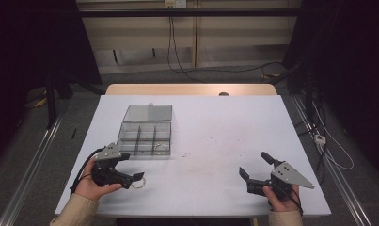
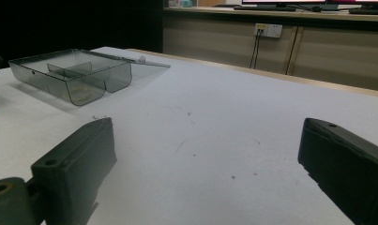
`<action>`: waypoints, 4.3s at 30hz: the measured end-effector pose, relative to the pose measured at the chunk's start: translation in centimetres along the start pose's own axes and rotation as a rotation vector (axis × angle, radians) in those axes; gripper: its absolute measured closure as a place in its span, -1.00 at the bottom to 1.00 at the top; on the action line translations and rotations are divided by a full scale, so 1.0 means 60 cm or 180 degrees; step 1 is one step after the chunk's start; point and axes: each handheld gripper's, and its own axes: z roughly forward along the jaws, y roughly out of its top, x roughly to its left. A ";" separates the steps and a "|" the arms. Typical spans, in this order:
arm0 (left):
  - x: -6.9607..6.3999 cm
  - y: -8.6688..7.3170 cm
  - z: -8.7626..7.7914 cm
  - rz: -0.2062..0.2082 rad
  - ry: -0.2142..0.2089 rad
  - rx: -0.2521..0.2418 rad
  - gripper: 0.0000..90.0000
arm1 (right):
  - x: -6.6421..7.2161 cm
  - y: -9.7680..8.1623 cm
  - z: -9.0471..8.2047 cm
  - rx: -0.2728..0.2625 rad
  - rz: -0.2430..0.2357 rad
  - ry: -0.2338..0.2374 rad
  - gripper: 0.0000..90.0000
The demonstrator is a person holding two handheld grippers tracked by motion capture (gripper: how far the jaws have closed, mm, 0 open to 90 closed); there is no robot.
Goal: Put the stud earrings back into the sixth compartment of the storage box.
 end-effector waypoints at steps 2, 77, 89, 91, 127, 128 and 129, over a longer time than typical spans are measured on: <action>0.000 -0.005 0.000 0.0059 0.0011 0.0055 -0.83 | 0.000 0.000 0.000 0.0004 -0.0001 -0.0009 -0.92; -0.008 0.035 0.028 -0.0164 -0.0074 0.0171 0.93 | -0.001 0.000 0.002 0.0015 0.0005 0.0005 -0.91; -0.003 0.053 0.026 -0.0193 -0.0129 0.0184 0.93 | -0.002 0.000 0.002 0.0009 0.0008 -0.0005 -0.92; -0.003 0.056 0.025 -0.0190 -0.0117 0.0181 0.93 | -0.003 -0.001 0.002 0.0016 0.0004 -0.0003 -0.91; 0.012 0.113 0.036 -0.0239 -0.0100 0.0110 0.93 | -0.001 0.000 0.003 0.0025 -0.0013 0.0011 -0.91; 0.013 0.114 0.037 -0.0244 -0.0110 0.0109 0.93 | -0.001 0.000 0.004 0.0024 -0.0011 0.0010 -0.91; 0.013 0.115 0.038 -0.0252 -0.0109 0.0102 0.93 | -0.001 0.000 0.004 0.0022 -0.0003 0.0007 -0.91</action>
